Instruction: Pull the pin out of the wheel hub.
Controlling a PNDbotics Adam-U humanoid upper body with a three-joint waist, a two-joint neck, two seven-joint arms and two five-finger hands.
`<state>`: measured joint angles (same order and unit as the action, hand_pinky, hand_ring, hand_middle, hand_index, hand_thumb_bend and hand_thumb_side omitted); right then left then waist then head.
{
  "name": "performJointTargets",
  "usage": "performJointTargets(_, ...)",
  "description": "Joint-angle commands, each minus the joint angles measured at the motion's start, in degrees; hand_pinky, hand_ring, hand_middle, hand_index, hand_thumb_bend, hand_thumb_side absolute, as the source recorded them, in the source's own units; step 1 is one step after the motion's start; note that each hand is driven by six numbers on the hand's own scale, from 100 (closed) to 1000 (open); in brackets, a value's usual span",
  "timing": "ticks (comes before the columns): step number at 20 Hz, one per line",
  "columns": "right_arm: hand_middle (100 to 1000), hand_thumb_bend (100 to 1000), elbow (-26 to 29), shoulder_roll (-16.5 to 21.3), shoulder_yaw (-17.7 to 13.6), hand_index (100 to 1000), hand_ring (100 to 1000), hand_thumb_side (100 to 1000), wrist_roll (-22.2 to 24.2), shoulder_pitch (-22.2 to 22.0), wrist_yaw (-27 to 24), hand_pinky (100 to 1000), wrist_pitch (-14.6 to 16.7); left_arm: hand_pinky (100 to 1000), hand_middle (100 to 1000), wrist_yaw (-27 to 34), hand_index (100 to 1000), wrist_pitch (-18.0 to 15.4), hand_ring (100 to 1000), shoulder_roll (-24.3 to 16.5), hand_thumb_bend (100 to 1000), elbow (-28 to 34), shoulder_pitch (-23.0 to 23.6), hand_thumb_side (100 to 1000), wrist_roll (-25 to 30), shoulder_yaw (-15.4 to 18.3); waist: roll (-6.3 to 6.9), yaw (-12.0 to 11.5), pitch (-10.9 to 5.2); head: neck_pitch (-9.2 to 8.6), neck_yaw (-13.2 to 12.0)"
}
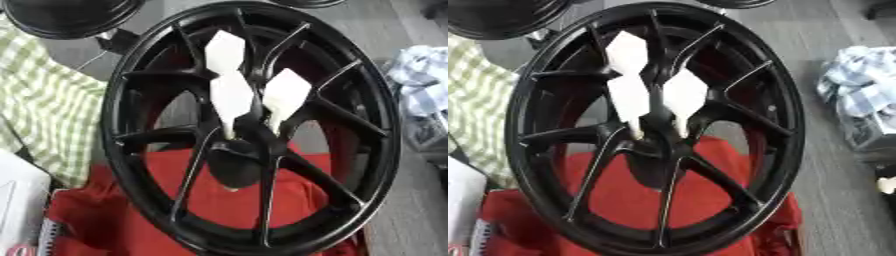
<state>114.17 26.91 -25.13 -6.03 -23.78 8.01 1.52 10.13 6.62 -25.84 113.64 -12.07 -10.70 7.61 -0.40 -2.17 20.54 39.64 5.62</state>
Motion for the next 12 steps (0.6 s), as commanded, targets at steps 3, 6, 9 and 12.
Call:
performJointTargets(3, 1000, 100, 0.4, -0.1, -0.1, 983, 1000, 198, 0.5, -0.4, -1.2, 1000, 0.5, 576, 599, -0.3, 745, 0.3, 687, -0.9, 100, 1.0, -0.6, 755, 0.1, 0.4, -0.60, -0.2, -0.37, -1.22, 0.8)
performJointTargets(6, 970, 100, 0.4, -0.4, -0.1, 943, 1000, 227, 0.2, -0.1, -2.3, 1000, 0.9, 576, 598, -0.4, 745, 0.3, 686, -1.0, 100, 1.0, -0.7, 753, 0.2, 0.4, -0.88, -0.4, -0.22, -1.30, 0.8)
performJointTargets(9, 888, 100, 0.4, -0.2, 0.8, 890, 949, 333, -0.5, 0.7, -4.4, 991, 4.0, 576, 598, -0.3, 745, 0.2, 686, -1.1, 100, 1.0, -0.9, 751, 0.2, 0.4, -1.01, -0.5, -0.17, -1.18, 0.6)
performJointTargets(12, 860, 100, 0.4, 0.7, 2.6, 867, 945, 392, -0.4, 2.0, -7.6, 998, 9.8, 575, 598, -0.2, 744, 0.1, 685, -1.2, 100, 1.0, -1.2, 748, 0.3, 0.2, -1.06, -0.7, -0.16, -1.09, 0.6)
